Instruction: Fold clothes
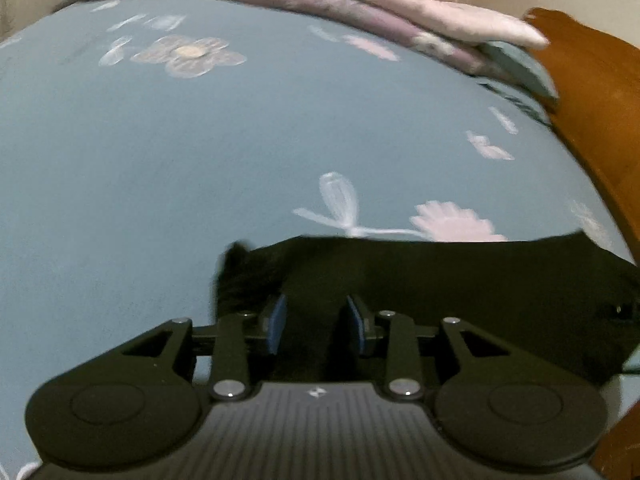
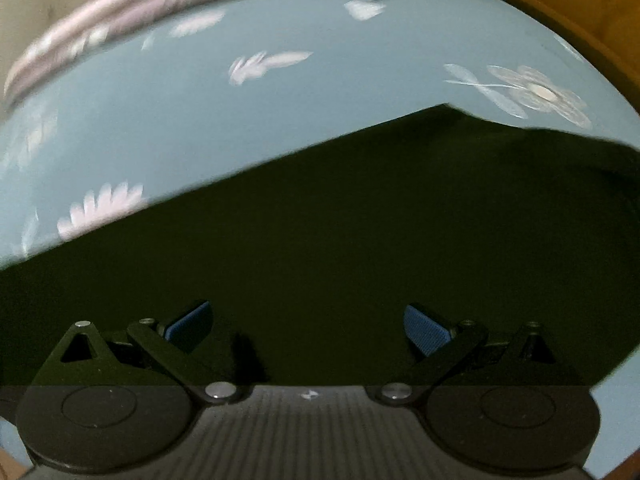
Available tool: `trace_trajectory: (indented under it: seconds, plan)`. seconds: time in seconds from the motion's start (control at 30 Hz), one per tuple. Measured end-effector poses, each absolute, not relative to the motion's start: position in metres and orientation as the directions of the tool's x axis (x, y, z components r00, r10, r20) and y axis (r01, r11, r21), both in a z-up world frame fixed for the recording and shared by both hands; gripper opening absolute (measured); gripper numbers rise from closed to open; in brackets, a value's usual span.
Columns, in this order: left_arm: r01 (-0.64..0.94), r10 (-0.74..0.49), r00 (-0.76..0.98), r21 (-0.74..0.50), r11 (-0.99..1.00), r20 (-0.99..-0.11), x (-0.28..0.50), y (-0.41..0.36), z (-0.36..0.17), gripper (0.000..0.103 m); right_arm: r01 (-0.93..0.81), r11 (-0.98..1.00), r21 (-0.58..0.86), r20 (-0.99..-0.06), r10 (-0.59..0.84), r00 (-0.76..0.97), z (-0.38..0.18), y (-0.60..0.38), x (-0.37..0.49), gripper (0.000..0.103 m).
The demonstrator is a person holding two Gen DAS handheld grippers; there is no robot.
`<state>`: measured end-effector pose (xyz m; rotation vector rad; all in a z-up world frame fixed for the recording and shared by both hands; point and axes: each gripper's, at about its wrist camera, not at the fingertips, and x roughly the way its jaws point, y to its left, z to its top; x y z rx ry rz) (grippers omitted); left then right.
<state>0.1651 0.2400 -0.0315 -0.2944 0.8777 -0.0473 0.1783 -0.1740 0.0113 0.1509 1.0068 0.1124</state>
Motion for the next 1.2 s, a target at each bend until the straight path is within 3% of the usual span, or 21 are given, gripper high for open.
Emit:
trace_trajectory:
  seconds: [0.1, 0.3, 0.47, 0.57, 0.87, 1.03, 1.2]
  plan:
    - [-0.034, -0.148, 0.653, -0.223, 0.974, -0.743, 0.171, 0.225, -0.022, 0.035, 0.036, 0.962, 0.271, -0.805, 0.206, 0.556, 0.019, -0.2, 0.167, 0.096]
    - [0.144, -0.194, 0.648, -0.132, 0.981, -0.737, 0.192, 0.188, -0.013, 0.035, 0.093, 0.888, 0.45, -0.741, 0.314, 0.593, 0.019, -0.238, 0.14, 0.096]
    - [0.248, -0.232, 0.624, -0.092, 0.964, -0.746, 0.206, 0.158, -0.012, 0.037, 0.019, 0.878, 0.479, -0.722, 0.381, 0.578, 0.013, -0.228, 0.133, 0.096]
    - [0.303, -0.254, 0.603, -0.077, 0.95, -0.756, 0.204, 0.142, -0.018, 0.05, -0.03, 0.856, 0.516, -0.708, 0.445, 0.549, 0.008, -0.22, 0.133, 0.096]
    - [0.395, -0.25, 0.557, -0.012, 0.919, -0.792, 0.179, 0.115, -0.028, 0.051, -0.078, 0.87, 0.487, -0.716, 0.449, 0.534, 0.002, -0.212, 0.131, 0.097]
    - [0.465, -0.3, 0.571, 0.0, 0.885, -0.764, 0.152, 0.098, -0.027, 0.054, -0.111, 0.859, 0.5, -0.702, 0.477, 0.529, 0.002, -0.21, 0.131, 0.097]
    - [0.506, -0.283, 0.614, 0.093, 0.858, -0.737, 0.12, 0.076, -0.033, 0.06, -0.169, 0.84, 0.515, -0.667, 0.517, 0.536, 0.008, -0.213, 0.12, 0.1]
